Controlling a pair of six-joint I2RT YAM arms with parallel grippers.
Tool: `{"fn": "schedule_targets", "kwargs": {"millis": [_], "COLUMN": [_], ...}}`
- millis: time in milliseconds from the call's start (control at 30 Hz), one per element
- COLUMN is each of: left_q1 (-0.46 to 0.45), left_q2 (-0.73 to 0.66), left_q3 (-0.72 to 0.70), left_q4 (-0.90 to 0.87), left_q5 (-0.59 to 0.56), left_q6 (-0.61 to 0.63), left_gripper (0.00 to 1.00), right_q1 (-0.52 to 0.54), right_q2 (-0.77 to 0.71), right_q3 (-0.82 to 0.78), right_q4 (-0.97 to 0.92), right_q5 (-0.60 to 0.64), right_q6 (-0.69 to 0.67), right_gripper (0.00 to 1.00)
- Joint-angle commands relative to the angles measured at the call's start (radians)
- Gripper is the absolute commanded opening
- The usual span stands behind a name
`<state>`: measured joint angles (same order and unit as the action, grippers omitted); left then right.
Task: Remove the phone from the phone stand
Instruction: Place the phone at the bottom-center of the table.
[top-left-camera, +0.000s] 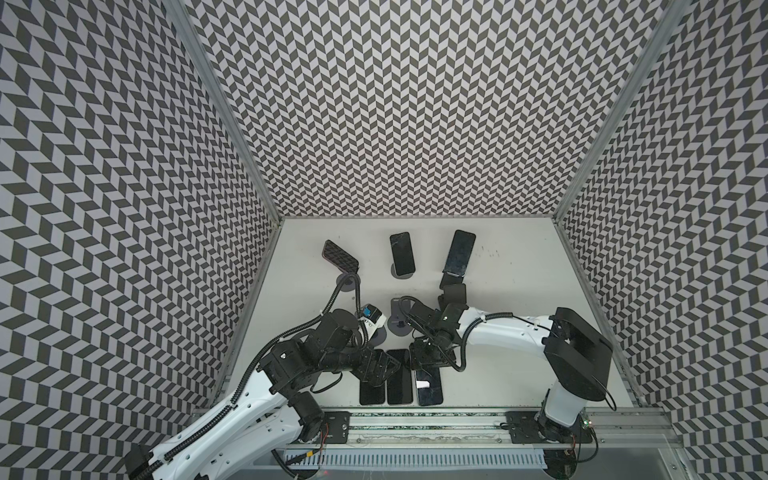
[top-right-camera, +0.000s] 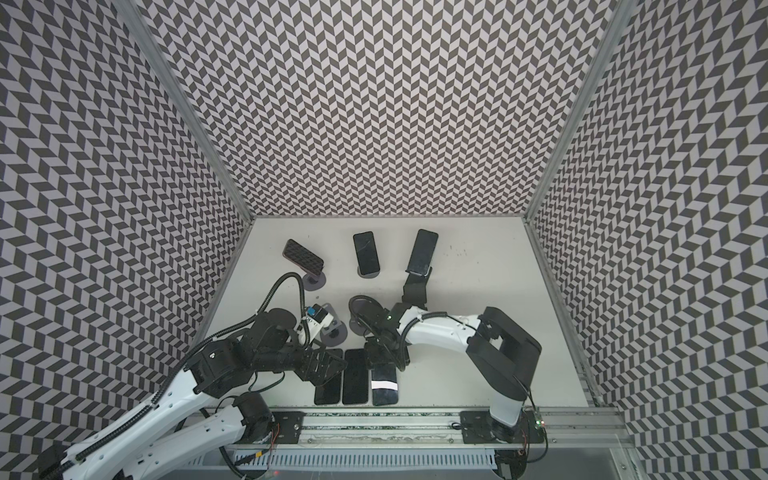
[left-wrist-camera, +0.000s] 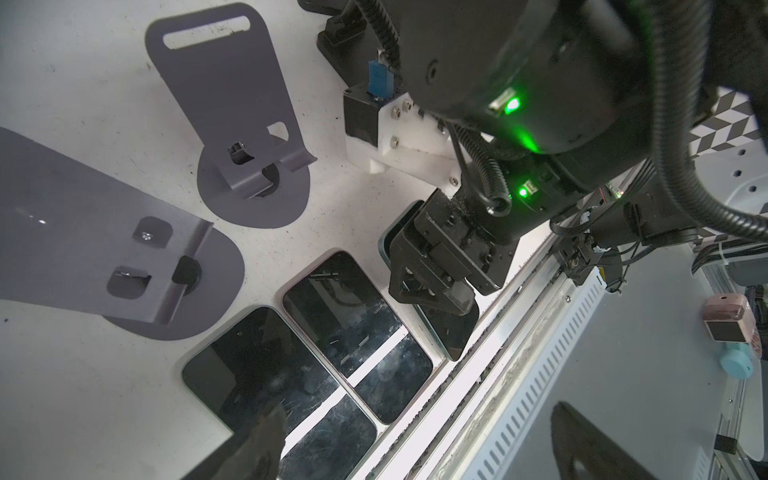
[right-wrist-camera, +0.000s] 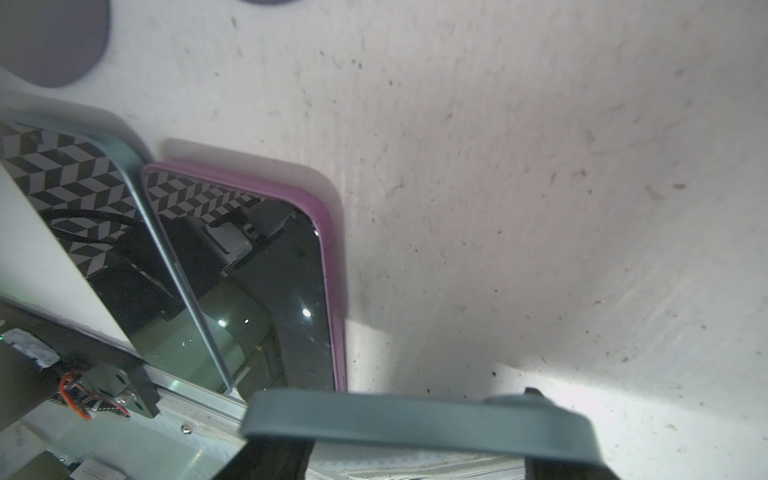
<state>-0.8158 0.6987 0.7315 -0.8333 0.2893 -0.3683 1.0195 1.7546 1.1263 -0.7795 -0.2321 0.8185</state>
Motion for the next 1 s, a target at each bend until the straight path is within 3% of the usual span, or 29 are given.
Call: {"fn": "schedule_targets", "kwargs": {"millis": [0,967], "left_q1": [0.000,0.017], "left_q2": [-0.019,-0.034], "left_q3": [-0.010,-0.012], "left_q4": [-0.012,-0.015], "left_q5": [-0.018,-0.037], "left_q6": [-0.001,-0.009], "left_gripper": [0.99,1.00], "right_q1": [0.011,0.002], "right_q2": [0.002,0.038], "right_q3": [-0.014,0.000], "right_q4": [0.032,0.025], "right_q5": [-0.015,-0.030], "right_q6": [0.028,0.023], "right_gripper": [0.45,0.49]}}
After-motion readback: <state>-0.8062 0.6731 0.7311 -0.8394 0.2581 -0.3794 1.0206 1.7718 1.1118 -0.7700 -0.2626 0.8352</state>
